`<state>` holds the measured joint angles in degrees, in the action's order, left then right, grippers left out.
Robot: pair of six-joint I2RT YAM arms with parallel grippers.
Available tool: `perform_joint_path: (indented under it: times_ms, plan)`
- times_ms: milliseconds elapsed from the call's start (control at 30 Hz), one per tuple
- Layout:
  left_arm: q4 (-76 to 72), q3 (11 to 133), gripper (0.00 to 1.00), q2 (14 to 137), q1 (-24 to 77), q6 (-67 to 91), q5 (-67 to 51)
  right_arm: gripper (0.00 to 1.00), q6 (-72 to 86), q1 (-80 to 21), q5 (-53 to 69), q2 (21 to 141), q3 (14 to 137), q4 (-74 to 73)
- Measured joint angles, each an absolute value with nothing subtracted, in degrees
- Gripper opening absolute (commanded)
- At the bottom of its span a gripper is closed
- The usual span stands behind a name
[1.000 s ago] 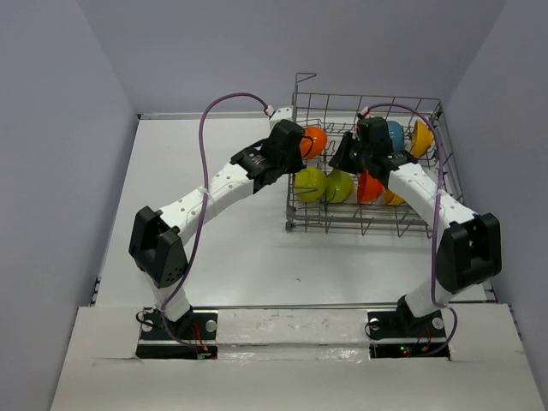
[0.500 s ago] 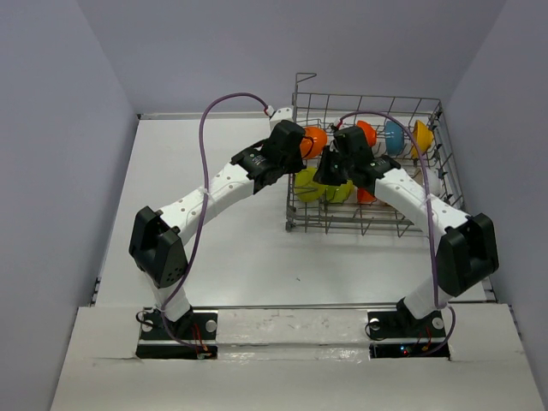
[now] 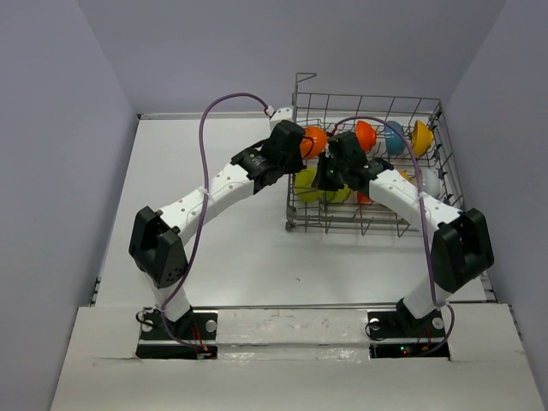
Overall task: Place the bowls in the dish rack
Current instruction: Turn the bowl upside down over the dish rack.
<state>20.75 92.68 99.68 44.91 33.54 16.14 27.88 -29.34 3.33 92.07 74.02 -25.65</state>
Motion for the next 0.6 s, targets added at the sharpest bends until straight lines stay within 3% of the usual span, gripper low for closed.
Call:
perform_joint_path:
  times_ms: [333,600]
  plan:
    - [20.75,92.68,0.00,99.68,44.93,33.52,16.19,0.07,27.83,-29.34,0.54,94.02,75.09,-26.28]
    - [20.78,92.66,0.00,99.66,44.99,33.50,16.51,0.07,27.79,-29.34,-2.22,98.13,85.14,-26.61]
